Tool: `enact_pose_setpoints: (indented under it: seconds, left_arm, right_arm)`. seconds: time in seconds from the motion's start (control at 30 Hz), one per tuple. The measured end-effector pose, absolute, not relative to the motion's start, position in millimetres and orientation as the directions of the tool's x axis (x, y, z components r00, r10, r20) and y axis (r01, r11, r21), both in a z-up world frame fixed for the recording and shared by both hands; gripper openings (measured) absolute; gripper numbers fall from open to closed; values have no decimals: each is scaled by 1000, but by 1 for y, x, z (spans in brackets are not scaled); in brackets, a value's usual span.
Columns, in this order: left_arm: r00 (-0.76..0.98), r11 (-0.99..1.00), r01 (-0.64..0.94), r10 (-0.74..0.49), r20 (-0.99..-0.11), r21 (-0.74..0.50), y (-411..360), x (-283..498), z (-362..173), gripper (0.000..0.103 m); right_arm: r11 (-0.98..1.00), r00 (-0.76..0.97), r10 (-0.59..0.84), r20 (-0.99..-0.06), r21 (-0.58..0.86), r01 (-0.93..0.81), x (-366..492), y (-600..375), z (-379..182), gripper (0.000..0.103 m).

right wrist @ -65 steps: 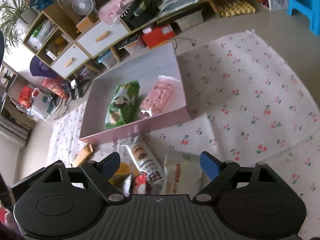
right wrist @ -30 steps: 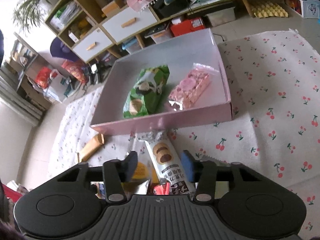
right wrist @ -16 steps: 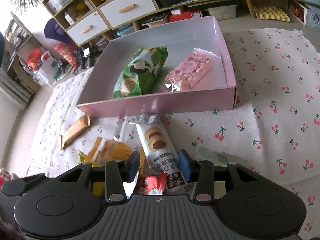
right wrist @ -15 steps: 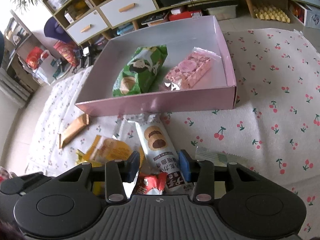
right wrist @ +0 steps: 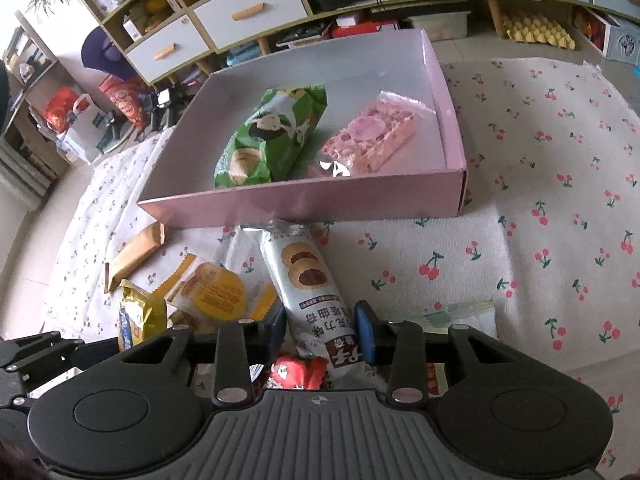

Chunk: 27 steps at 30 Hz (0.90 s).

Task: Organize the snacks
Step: 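Grasp the yellow chip bag with the left tool while the right tool grasps the silver cookie bag, then lower the yellow chip bag and silver cookie bag into the pink box, release both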

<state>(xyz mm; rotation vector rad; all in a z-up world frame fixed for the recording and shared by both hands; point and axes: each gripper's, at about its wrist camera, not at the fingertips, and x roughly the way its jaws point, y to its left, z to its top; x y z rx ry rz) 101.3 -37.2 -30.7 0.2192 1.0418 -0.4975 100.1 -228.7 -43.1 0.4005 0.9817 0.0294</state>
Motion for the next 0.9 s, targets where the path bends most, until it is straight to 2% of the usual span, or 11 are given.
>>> enact_pose_setpoints:
  seconds: [0.9]
  left_arm:
    - [516, 909, 368, -373, -771, -194, -34, 139, 9, 51]
  right_arm:
    - [787, 638, 309, -706, 566, 246, 89, -276, -7, 29]
